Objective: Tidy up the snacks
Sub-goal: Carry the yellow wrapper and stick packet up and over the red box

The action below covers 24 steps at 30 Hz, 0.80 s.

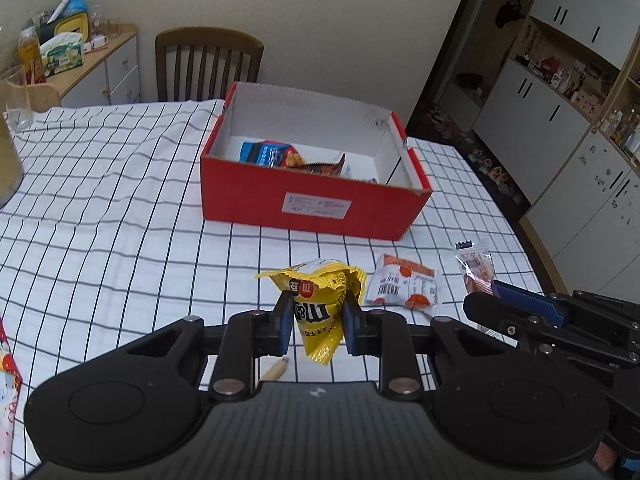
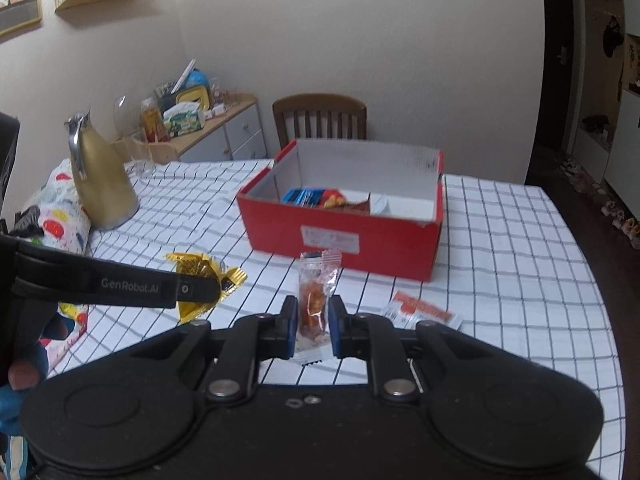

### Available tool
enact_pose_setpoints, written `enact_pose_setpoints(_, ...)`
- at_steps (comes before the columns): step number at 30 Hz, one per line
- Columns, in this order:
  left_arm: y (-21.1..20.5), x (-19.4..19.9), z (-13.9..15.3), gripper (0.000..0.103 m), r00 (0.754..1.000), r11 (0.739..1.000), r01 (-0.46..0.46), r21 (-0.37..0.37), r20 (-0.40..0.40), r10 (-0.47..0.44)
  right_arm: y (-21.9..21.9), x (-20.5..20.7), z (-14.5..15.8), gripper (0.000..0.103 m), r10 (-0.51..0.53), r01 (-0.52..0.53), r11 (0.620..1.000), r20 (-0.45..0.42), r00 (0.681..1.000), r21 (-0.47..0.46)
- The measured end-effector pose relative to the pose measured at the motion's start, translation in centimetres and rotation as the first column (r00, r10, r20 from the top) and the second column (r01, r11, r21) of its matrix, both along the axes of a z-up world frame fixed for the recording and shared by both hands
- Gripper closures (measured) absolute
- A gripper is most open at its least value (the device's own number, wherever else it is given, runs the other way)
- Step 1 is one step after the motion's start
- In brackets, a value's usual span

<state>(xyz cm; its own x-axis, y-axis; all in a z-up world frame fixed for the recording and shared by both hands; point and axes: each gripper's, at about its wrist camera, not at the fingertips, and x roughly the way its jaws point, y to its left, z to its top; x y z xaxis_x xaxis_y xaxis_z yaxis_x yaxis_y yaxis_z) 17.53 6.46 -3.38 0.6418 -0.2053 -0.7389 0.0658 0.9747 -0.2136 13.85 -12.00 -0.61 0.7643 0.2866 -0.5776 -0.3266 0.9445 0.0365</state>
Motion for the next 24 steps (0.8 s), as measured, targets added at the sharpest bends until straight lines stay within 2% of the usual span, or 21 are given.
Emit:
enact_pose_setpoints(15,-0.7,4.1,3.3,0.079,0.994,0.999,0.038,0.017,0.099,-0.039,0.0,3.4,3.3,0.089,-0.024,0.024,1.000,0.101,0.995,0.002)
enact_pose_setpoints(24,-0.2,7.7,4.0,0.079,0.992,0.999,0.047,0.026,0.117,-0.050,0.8,6.1,4.1,0.089,-0.018,0.021,1.000,0.128,0.992,-0.018)
